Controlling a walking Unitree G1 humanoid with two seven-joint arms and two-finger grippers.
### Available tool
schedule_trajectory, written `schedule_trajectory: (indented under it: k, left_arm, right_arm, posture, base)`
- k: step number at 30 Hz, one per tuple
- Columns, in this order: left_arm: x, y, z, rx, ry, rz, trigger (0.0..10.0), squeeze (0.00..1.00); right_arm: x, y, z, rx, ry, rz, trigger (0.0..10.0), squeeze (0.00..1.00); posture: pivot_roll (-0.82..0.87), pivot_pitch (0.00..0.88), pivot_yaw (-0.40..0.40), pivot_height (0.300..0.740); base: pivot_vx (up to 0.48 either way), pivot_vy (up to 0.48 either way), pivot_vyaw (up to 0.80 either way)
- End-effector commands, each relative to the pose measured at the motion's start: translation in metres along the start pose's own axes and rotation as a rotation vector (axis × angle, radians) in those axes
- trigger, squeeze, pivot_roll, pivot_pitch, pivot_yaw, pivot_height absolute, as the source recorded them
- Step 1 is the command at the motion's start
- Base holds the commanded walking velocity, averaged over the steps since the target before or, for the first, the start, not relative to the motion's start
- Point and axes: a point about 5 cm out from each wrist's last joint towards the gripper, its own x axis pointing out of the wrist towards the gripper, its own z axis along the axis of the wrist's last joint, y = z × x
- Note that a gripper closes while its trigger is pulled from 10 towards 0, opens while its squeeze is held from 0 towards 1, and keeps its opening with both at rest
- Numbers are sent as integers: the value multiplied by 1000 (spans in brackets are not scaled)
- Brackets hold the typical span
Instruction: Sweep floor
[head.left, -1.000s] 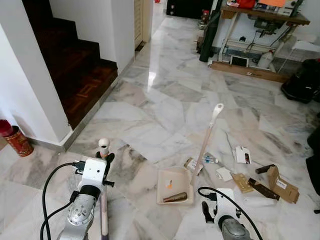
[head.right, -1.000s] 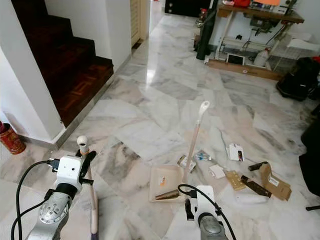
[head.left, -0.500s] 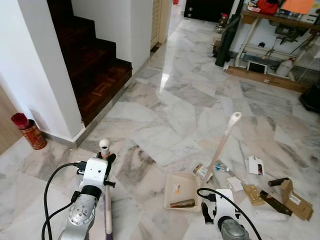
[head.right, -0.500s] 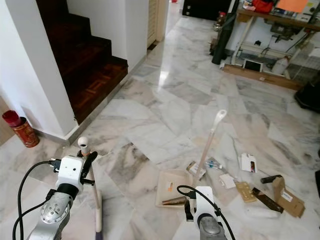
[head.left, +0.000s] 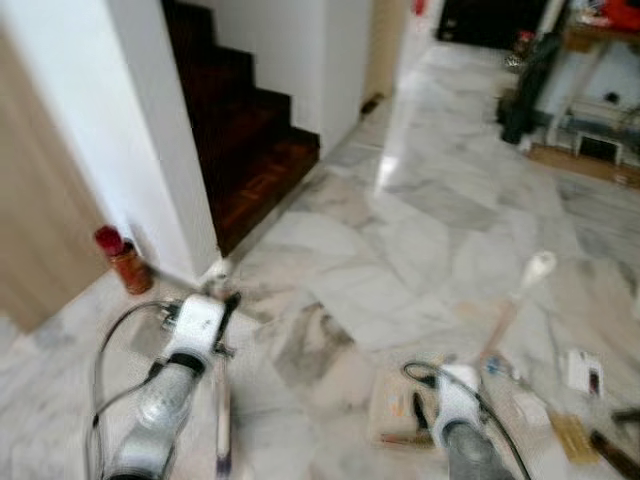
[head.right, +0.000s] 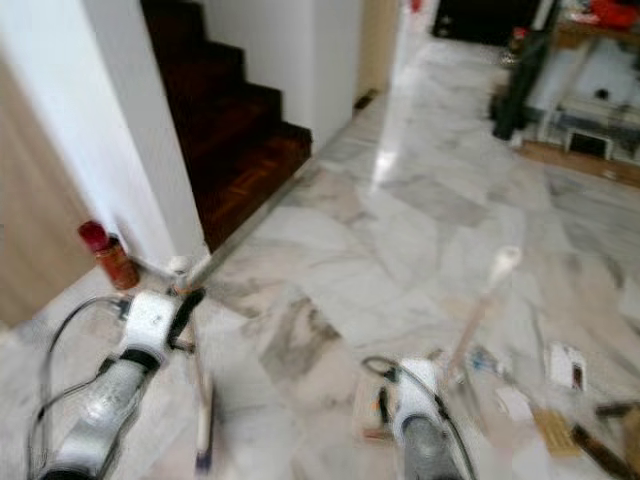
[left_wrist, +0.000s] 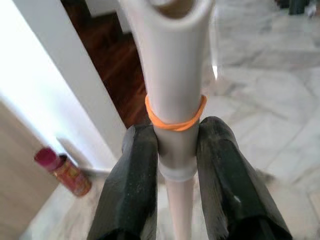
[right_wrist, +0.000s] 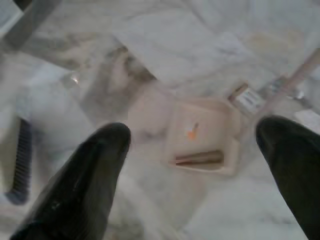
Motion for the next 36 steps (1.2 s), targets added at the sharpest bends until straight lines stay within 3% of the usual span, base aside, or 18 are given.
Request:
schedule_trajectory:
  k: [1,17,24,31,36]
  left_arm:
    - [9,-6,17,1,-76,-13,10000,0]
    - [3,-9,10,-19,-74,3,10000,0]
    - [4,-11,10,-26,-70,6,10000,0]
    - [5,-13,9,-32,-68,4,10000,0]
    - [4,-12,9,-31,-68,9,10000,0]
  right_arm:
    - [-1,-15,-5,-9,17,-36,10000,0]
    - [1,-16,7,-16,-37,-36,10000,0]
    - [5,-23,42,-3,-183,-83,10000,0]
    - [6,-9,67,17,-291,12,10000,0]
    - [4,-8,82,-19,-384,-8,10000,0]
  posture:
    - [89,0,6,740]
    - [75,0,-33,740]
    - [58,0,-41,740]
    - [52,0,-45,740]
    - [60,0,-46,740]
  base:
    - [0,0,0]
    - [0,0,0]
    - [0,0,0]
    - [0,0,0]
    - [0,0,0]
